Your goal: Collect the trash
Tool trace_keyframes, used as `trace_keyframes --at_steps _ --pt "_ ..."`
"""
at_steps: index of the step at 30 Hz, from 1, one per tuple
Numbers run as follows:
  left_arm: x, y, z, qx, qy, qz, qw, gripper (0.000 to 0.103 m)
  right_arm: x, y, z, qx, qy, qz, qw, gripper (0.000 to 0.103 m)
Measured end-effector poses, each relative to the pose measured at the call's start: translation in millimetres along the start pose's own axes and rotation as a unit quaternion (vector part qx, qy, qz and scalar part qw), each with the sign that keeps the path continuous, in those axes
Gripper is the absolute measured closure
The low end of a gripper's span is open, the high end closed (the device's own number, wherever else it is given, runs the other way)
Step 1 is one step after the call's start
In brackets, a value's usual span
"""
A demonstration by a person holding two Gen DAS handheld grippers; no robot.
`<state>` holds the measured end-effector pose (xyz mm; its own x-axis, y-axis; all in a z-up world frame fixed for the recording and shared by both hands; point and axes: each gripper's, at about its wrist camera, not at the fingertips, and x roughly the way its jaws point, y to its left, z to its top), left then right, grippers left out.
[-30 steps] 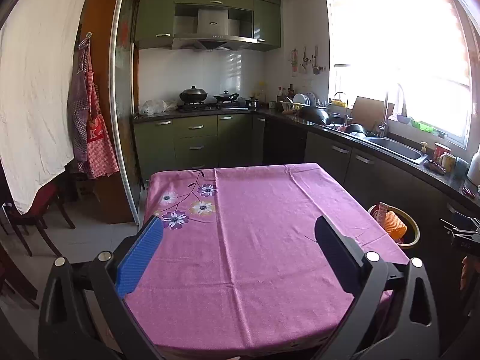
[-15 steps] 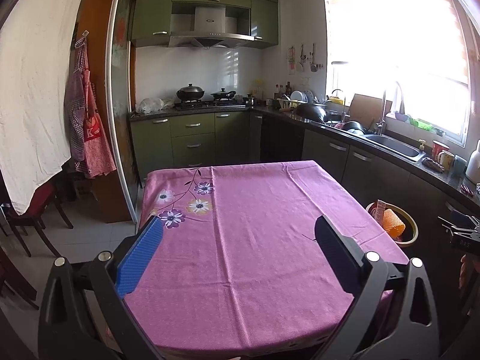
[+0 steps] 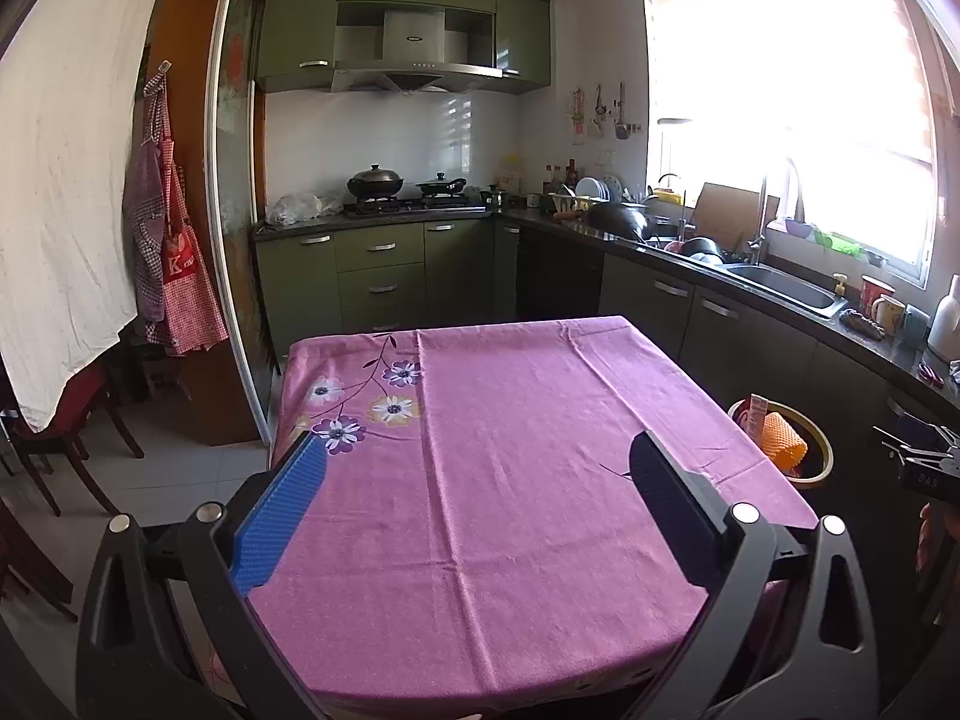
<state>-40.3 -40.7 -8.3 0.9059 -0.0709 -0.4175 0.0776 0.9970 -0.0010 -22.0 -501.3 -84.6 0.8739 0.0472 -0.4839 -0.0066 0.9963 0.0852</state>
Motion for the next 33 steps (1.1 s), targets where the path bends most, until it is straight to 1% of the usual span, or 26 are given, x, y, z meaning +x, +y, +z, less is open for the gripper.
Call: trace_keyframes --at_steps 33 --pt "4.2 -5.7 -3.0 0.002 0.009 -0.009 0.9999 0.007 4.9 1.3 1.4 -0.002 0.003 0.001 1.0 0.005"
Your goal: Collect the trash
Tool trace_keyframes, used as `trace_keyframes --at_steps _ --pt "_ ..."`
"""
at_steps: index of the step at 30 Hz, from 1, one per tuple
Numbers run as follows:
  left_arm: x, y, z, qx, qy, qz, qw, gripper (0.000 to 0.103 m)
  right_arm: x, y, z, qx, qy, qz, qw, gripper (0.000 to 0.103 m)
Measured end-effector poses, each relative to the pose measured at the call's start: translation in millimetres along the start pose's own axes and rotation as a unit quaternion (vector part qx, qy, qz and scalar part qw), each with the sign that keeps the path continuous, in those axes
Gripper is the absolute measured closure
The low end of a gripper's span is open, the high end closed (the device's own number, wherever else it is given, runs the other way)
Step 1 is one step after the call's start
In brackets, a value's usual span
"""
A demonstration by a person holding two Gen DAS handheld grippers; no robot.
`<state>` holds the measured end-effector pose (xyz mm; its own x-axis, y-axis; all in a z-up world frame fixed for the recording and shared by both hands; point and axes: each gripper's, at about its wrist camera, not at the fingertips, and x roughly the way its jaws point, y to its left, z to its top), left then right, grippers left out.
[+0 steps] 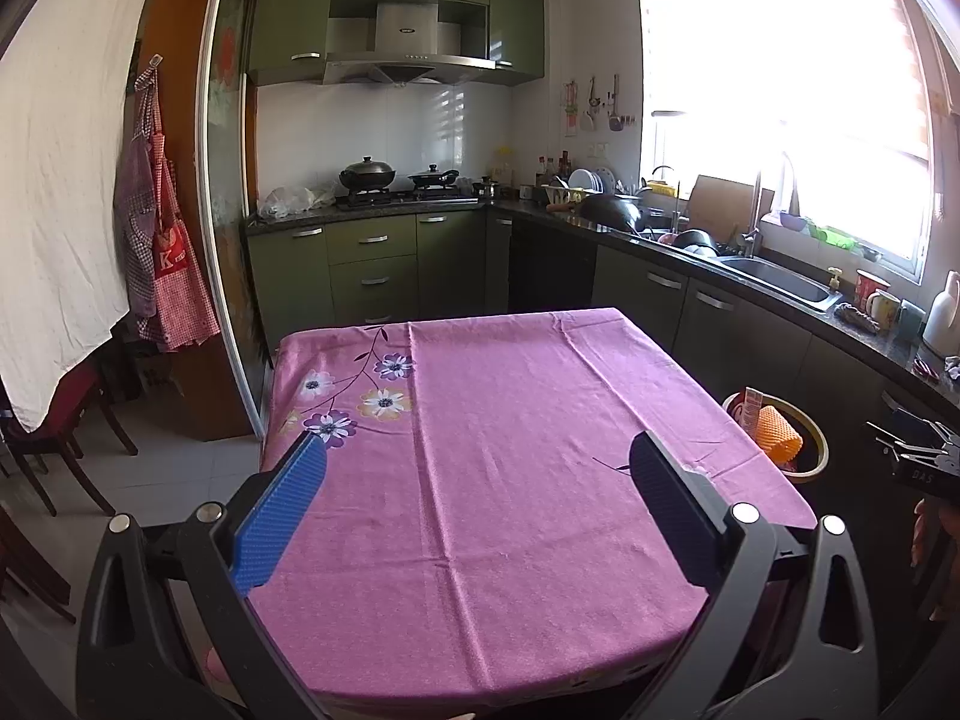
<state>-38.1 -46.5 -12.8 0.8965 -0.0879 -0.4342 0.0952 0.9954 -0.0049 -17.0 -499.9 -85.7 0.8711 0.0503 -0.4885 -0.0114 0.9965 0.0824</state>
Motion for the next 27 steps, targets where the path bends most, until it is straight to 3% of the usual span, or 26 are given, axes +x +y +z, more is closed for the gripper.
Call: trace_keyframes --at_steps 27 --pt "3.8 -1.0 -1.1 -0.007 0.009 -0.007 0.9999 0.007 7.7 -1.7 -1.5 -0.003 0.006 0.004 1.0 0.005"
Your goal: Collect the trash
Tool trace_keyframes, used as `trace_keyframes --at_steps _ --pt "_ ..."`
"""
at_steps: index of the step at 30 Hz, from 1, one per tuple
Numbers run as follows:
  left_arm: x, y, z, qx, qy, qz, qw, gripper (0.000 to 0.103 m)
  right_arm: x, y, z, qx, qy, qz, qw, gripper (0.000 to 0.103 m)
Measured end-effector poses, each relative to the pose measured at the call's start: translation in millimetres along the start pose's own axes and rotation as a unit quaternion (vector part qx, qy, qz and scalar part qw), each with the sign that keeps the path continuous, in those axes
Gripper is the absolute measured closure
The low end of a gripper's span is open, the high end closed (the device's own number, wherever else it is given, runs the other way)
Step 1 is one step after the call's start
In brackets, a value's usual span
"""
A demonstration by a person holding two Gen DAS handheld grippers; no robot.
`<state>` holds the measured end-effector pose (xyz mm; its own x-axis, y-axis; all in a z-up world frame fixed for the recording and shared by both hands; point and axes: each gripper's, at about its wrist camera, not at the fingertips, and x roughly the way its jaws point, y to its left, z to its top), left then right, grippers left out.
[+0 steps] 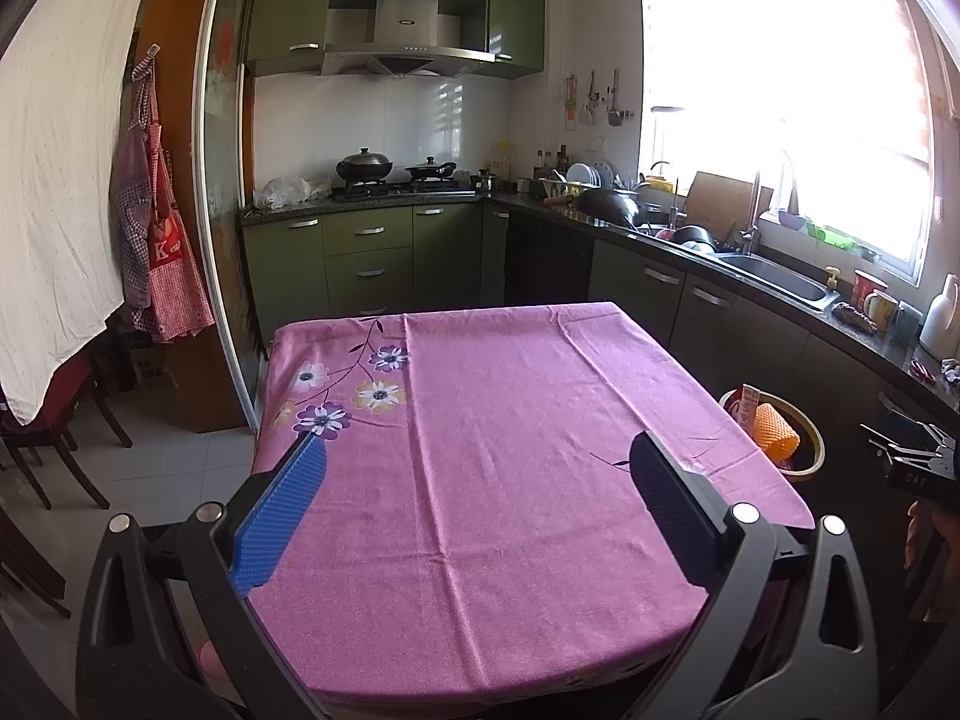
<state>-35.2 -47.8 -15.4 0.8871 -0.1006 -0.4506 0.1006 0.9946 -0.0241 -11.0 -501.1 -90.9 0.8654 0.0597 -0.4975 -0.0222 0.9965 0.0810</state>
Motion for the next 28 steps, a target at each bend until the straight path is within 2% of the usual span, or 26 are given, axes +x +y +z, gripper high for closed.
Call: trace_keyframes --at_steps 9,16,22,28 --pt "3 6 -2 -0.005 0.005 -0.001 1.0 0.007 4 -1 0 -0.002 0.002 0.002 1.0 0.005" --pt "3 6 -2 -0.005 -0.008 -0.005 0.9999 0.007 5 -1 0 -0.003 0.003 0.002 1.0 0.005" --pt "18 6 -2 0.0 0.018 0.002 0.9998 0.007 11 0 1 -0.007 0.006 0.004 1.0 0.005" --pt "55 19 -5 -0.005 0.052 0.012 0.9986 0.007 27 6 7 -0.02 0.015 0.005 1.0 0.005"
